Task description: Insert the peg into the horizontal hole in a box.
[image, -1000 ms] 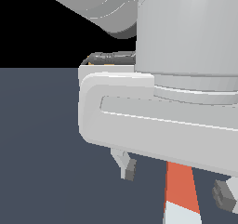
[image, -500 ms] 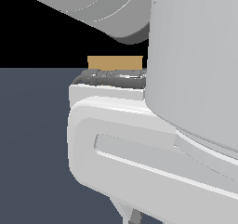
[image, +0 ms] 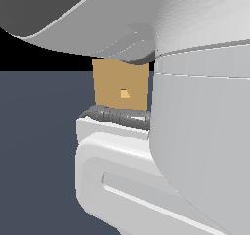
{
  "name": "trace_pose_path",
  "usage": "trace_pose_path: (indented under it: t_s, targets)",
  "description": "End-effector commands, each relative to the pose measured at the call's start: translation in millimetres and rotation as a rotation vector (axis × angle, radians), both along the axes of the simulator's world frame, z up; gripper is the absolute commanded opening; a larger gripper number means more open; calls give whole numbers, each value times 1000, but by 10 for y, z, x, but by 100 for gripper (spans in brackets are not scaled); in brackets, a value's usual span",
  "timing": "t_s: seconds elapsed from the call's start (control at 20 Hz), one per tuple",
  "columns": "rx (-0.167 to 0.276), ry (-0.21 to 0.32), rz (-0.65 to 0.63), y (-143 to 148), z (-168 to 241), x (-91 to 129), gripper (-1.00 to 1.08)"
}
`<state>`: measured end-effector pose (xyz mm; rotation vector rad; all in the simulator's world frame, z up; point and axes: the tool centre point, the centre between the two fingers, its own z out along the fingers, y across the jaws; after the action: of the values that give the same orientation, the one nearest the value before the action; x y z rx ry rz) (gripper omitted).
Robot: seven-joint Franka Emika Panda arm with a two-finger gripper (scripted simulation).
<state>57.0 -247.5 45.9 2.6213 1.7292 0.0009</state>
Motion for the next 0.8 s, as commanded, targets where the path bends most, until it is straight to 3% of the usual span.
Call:
trace_pose_path:
  t_s: [0.0,0.4,0.45,0.75]
  targets:
    - [1,1,-1,1,-148,-10,100]
    - [1,1,-1,-3,-277,4,100]
    - [1,1,-1,-3,-277,4,-100]
    - [1,1,-1,-3,-277,4,-100]
